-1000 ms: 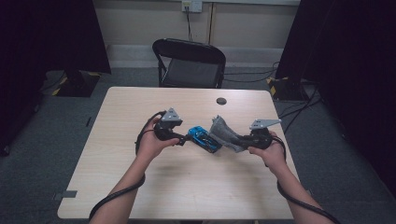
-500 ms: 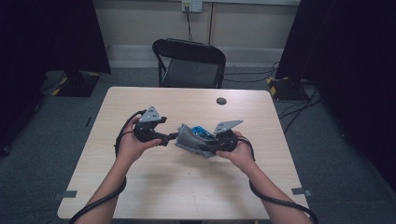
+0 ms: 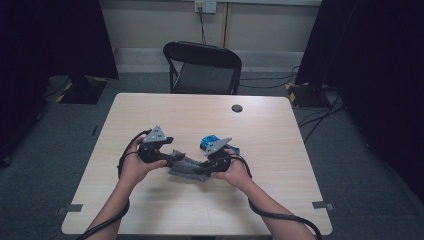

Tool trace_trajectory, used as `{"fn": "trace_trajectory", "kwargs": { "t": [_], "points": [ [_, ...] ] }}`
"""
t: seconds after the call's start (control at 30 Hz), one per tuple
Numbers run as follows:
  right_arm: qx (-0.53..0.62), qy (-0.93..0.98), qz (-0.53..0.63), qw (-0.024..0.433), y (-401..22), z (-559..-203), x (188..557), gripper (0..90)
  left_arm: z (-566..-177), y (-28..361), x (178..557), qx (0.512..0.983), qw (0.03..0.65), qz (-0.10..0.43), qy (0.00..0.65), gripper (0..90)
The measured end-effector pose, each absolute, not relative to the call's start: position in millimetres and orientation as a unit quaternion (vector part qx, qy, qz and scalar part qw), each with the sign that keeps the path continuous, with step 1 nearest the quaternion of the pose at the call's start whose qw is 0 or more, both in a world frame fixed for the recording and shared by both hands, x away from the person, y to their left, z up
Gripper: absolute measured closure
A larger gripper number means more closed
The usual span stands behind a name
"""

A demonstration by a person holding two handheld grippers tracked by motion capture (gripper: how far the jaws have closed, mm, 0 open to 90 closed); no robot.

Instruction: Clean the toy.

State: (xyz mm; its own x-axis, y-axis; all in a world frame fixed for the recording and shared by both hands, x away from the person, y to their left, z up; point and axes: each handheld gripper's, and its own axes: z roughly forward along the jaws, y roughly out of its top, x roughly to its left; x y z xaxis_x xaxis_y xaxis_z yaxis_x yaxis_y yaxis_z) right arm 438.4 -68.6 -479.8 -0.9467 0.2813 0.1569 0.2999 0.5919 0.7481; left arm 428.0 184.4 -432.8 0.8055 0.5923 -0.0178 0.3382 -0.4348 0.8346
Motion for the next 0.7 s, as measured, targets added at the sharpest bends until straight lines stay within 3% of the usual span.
{"fn": "trace_trajectory", "kwargs": {
  "t": [0.27,0.43,0.7],
  "points": [
    [-0.160,-0.891,-0.424,0.013,-71.5,-485.9,437.2,71.4,-442.1,173.6,429.1,0.848,0.442,0.135,0.259,22.6],
    [-0.174,-0.889,-0.423,0.004,-80.6,-480.8,438.3,57.2,-446.1,165.2,427.5,0.854,0.441,0.123,0.247,22.7],
    [-0.200,-0.877,-0.438,-0.009,-106.8,-463.9,444.7,44.5,-449.3,153.9,425.7,0.865,0.438,0.108,0.221,22.7]
  ]
}}
